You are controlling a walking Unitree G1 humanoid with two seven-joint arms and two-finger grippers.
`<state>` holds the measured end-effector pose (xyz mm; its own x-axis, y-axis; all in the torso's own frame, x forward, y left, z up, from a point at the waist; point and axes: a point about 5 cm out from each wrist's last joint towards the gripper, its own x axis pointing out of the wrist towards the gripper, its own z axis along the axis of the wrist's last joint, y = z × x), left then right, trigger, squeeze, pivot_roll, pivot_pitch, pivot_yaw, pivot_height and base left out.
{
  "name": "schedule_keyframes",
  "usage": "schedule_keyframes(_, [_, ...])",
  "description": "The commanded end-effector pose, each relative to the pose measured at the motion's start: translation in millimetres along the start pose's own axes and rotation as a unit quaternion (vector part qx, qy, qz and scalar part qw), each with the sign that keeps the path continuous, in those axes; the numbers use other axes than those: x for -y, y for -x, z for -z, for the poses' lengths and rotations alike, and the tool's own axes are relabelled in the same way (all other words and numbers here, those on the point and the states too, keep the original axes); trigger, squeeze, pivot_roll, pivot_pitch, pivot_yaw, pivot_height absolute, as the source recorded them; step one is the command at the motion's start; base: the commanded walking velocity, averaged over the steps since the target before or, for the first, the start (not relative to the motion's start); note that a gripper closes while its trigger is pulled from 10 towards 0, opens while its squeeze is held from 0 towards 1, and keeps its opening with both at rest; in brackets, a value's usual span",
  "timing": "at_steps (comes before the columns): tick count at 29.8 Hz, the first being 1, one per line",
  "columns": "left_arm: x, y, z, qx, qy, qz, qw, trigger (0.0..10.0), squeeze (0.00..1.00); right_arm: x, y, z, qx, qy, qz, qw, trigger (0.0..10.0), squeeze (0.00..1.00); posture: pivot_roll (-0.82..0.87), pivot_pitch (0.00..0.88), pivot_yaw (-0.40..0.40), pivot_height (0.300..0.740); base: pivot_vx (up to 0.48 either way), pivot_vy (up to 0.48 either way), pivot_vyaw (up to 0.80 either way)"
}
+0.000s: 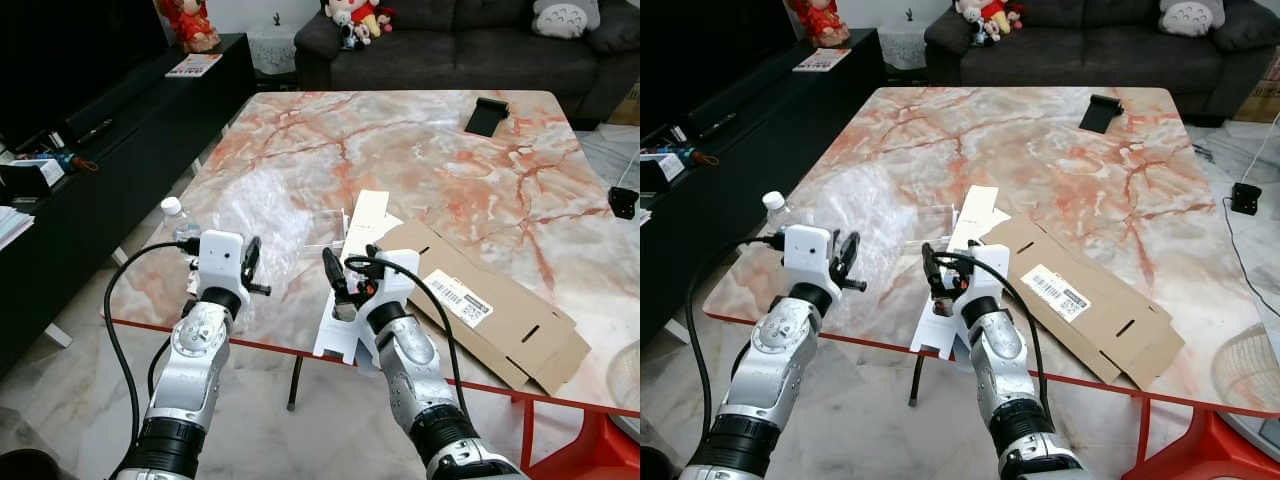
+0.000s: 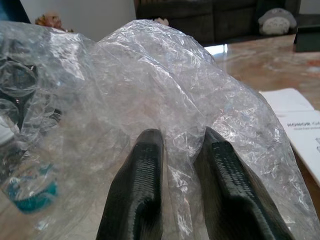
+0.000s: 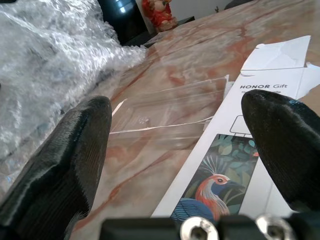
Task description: Picking trash to rubbish bin
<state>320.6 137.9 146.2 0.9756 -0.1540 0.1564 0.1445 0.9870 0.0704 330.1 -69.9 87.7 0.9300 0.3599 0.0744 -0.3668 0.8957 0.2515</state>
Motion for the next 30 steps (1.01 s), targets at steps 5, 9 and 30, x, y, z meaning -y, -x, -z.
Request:
schedule_keyframes(5, [3.4,-4.1,-6,0.017,-0.005,0.005,1.0,0.0,0.0,-14.0,-9.5,-8,0.022,-0.011,-0.014,1.0,10.0,0.0,0.06,0.0,0.113,0.74,0.0,0.0,0.0])
schedule_keyframes(9, [5.4,-3.5,-5,0.021,-0.002,0.006,1.0,0.0,0.0,-14.3,-9.4,-8,0.022,-0.012,-0.014,1.0,10.0,0.0,0.06,0.0,0.116,0.74,0.0,0.0,0.0])
schedule_keyframes(30, [-2.4,-12.9,-16,0.049,-0.033,-0.034,0.998,10.0,0.0,-11.6,-13.9,-19,0.042,-0.008,-0.007,0.999,10.0,0.0,0.07,0.002,0.103,0.74,0.0,0.0,0.0])
